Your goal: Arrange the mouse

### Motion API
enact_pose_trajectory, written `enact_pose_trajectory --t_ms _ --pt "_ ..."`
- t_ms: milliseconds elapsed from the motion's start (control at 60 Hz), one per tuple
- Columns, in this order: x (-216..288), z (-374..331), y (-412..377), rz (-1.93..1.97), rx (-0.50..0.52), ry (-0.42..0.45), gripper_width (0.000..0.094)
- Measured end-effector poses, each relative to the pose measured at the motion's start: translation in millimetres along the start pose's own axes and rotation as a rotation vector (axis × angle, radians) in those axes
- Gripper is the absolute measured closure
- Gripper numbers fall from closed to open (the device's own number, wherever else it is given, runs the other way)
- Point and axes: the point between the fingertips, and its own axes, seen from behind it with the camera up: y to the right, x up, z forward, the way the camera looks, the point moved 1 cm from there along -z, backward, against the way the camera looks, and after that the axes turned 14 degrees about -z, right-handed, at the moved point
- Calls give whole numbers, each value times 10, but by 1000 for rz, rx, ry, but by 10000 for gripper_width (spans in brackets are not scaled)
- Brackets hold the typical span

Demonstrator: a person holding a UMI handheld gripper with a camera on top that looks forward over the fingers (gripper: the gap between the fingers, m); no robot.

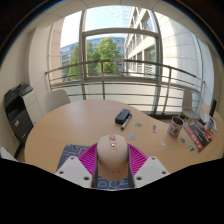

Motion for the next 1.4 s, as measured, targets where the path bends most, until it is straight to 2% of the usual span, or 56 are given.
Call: enact_pose_trajectory --t_ms 217,267,400,433,517,567,617,917,1183,1400 --pt "-826 453 -634 -43 56 -151 494" --pt "-902 488 -695 -36 65 -169 482" --pt "-960 458 -733 -38 68 -194 380" --pt "-942 421 -711 -47 59 -197 329" --pt "-764 254 -669 -59 47 -171 74" --pt "-667 113 -630 -65 31 -164 111" --pt "-494 -79 -573 -71 18 -152 82" --pt "44 -1259 -487 -64 -25 -52 88" --pt "-96 -2101 -549 -72 -39 -34 90" --pt "-273 -2470 -615 -70 -32 -52 90"
